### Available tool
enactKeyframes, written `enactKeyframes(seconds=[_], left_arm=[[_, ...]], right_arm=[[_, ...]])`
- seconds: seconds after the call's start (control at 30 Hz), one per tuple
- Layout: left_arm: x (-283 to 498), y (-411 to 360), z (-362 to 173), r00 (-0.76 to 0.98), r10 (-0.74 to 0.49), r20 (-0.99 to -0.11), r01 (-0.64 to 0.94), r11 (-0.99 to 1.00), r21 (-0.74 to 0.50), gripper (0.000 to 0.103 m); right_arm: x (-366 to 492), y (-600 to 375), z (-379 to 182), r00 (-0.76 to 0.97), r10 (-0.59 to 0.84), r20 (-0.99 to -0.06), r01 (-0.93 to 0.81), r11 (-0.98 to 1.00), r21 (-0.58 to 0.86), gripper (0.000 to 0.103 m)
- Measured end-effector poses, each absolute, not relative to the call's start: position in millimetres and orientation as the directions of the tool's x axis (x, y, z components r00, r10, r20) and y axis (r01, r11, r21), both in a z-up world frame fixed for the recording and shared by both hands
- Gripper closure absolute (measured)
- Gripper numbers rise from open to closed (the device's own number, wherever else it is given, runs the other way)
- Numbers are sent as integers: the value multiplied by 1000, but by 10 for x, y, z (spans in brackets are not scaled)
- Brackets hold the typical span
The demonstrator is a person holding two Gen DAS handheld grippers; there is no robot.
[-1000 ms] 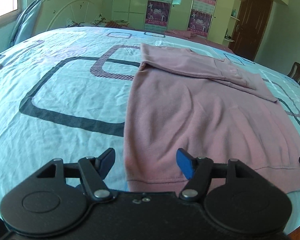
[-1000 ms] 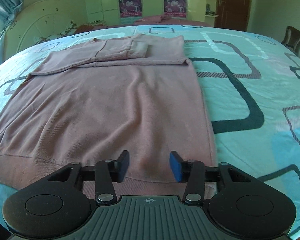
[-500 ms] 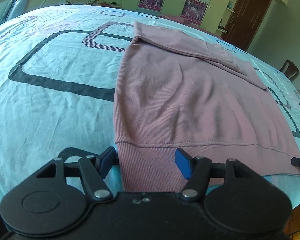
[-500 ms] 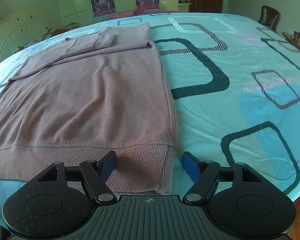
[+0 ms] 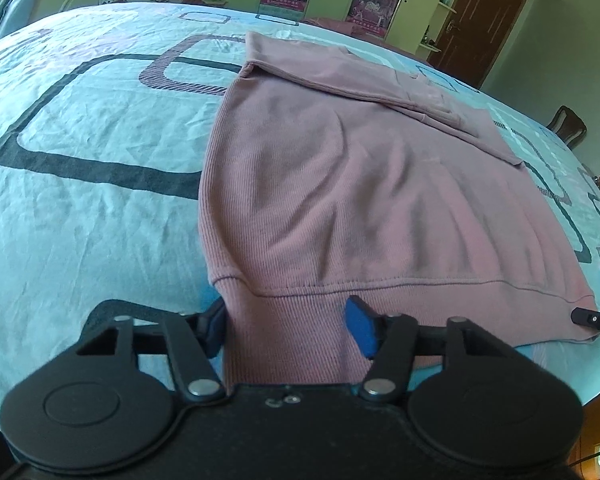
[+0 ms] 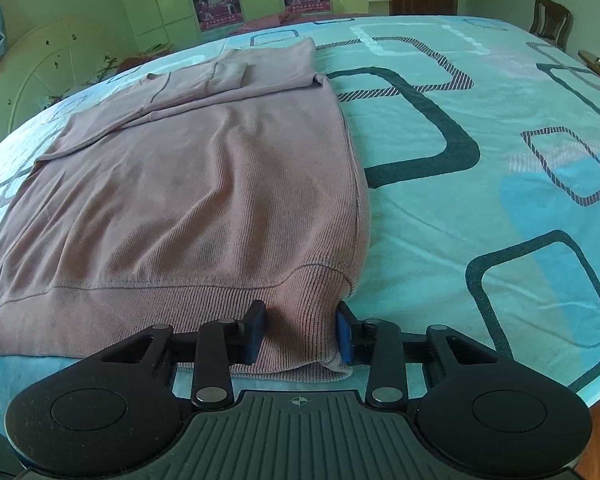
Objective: Fold small clothes
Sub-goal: 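Close both grippers on the ribbed hem of the sweatshirt, then lift the hem with both grippers and fold it over toward the collar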
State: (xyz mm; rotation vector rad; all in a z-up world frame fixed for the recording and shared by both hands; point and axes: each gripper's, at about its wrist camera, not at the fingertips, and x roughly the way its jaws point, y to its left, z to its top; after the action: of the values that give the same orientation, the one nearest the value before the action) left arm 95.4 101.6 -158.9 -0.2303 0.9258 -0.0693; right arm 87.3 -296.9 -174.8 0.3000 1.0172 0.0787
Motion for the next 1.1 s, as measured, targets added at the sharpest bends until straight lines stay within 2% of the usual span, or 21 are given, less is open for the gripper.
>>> enactKeyframes(seconds=[0.07, 0.17, 0.27, 0.43, 0.57, 0.67, 0.73, 0.8, 1.1], left_arm=[[976, 1061, -1582, 596, -176, -784, -44, 967, -251, 73], [997, 1118, -1558, 598, -199, -777, -47, 959, -281, 88], [1018, 1140, -1512, 602, -217, -769, -32, 955, -295, 94], [1062, 1138, -1495, 579, -221, -785, -15, 959, -281, 96], [1029, 1182, -1603, 540, -229, -810, -47, 952, -301, 88], [1056, 1208, -1611, 534, -254, -806, -57, 941, -334, 88], [1081, 1200, -1592, 542, -261, -799, -48, 939, -340, 92], [1107, 1185, -1540, 555, -269, -787, -32, 938, -344, 96], [1400, 1236, -1069, 680, -297, -671, 11, 918, -396, 96]], right_arm=[[890, -2978, -1740, 524, 220, -823, 71, 952, 299, 79], [926, -2981, -1723, 515, 247, -821, 59, 945, 321, 86], [957, -2987, -1708, 509, 268, -818, 48, 940, 338, 91], [982, -2995, -1664, 509, 270, -817, 17, 946, 324, 91], [980, -2992, -1718, 474, 273, -837, 15, 948, 317, 80], [970, -2973, -1720, 461, 270, -845, 4, 952, 306, 80], [998, -2985, -1728, 452, 282, -846, 13, 946, 323, 83], [1028, -3001, -1698, 453, 304, -838, 8, 939, 344, 92], [1318, -3132, -1286, 550, 371, -748, -6, 898, 440, 92]])
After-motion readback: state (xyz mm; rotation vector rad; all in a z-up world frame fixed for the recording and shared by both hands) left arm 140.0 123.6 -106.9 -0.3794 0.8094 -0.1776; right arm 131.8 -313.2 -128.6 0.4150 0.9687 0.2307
